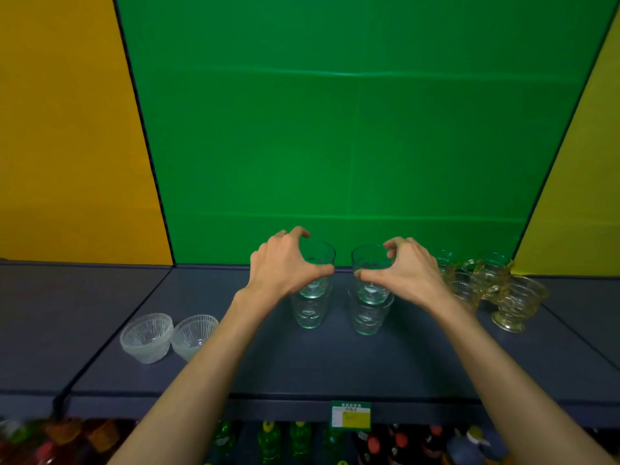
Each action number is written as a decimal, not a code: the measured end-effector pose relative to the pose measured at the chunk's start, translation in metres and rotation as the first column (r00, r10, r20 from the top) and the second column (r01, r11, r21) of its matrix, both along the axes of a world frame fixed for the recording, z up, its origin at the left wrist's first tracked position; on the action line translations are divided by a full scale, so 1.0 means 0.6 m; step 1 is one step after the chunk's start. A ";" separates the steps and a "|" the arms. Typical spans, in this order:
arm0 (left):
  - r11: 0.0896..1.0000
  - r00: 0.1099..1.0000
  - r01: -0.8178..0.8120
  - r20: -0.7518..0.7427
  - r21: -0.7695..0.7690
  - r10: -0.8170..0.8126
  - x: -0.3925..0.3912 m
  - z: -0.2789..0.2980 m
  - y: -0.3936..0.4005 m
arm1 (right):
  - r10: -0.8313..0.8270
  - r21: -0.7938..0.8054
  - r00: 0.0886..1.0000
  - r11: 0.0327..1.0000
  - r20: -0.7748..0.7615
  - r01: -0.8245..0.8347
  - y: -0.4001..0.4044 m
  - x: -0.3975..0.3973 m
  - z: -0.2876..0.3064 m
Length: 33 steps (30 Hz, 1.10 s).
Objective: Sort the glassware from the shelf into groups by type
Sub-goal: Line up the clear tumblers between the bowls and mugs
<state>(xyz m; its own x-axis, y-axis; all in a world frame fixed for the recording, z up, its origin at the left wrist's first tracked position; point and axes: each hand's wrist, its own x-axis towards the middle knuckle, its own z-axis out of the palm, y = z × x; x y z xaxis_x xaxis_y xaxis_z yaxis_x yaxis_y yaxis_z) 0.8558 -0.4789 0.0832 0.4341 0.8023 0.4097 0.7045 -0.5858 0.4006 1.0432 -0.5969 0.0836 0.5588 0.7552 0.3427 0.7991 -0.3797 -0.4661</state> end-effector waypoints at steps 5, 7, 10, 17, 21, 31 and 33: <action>0.999 0.999 -0.022 -0.036 -0.036 0.021 0.005 -0.024 -0.003 | 0.013 -0.024 1.000 1.000 -0.014 -0.013 0.000 0.011 -0.029; 0.999 0.998 -0.026 -0.055 -0.040 0.024 0.009 -0.033 -0.005 | 0.014 -0.038 0.999 0.999 -0.039 -0.015 0.000 0.015 -0.041; 0.998 0.997 -0.027 -0.073 -0.050 0.023 0.014 -0.046 -0.005 | 0.019 -0.046 0.997 0.999 -0.075 -0.023 -0.002 0.021 -0.058; 0.995 0.997 -0.039 -0.075 -0.094 0.032 0.011 -0.072 -0.006 | 0.043 -0.065 0.996 0.997 -0.077 -0.048 -0.004 0.030 -0.085; 0.987 0.999 -0.032 -0.020 -0.156 0.029 0.011 -0.081 -0.007 | 0.053 -0.054 0.989 0.997 -0.141 -0.061 -0.002 0.029 -0.094; 0.913 0.958 0.017 0.269 -0.408 0.102 0.010 -0.110 -0.015 | 0.090 0.071 0.910 0.995 -0.404 -0.067 -0.015 0.011 -0.130; 0.910 0.945 0.031 0.308 -0.413 0.107 0.003 -0.115 -0.024 | 0.102 0.094 0.906 0.993 -0.412 -0.069 -0.020 0.008 -0.135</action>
<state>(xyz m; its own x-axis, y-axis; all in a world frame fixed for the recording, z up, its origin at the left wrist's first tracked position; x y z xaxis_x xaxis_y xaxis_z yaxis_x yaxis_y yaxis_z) 0.8578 -0.4933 0.0140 0.3023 0.9408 0.1534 0.5180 -0.2972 0.8021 1.0481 -0.6092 0.0028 0.5971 0.7877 0.1517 0.5548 -0.2690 -0.7873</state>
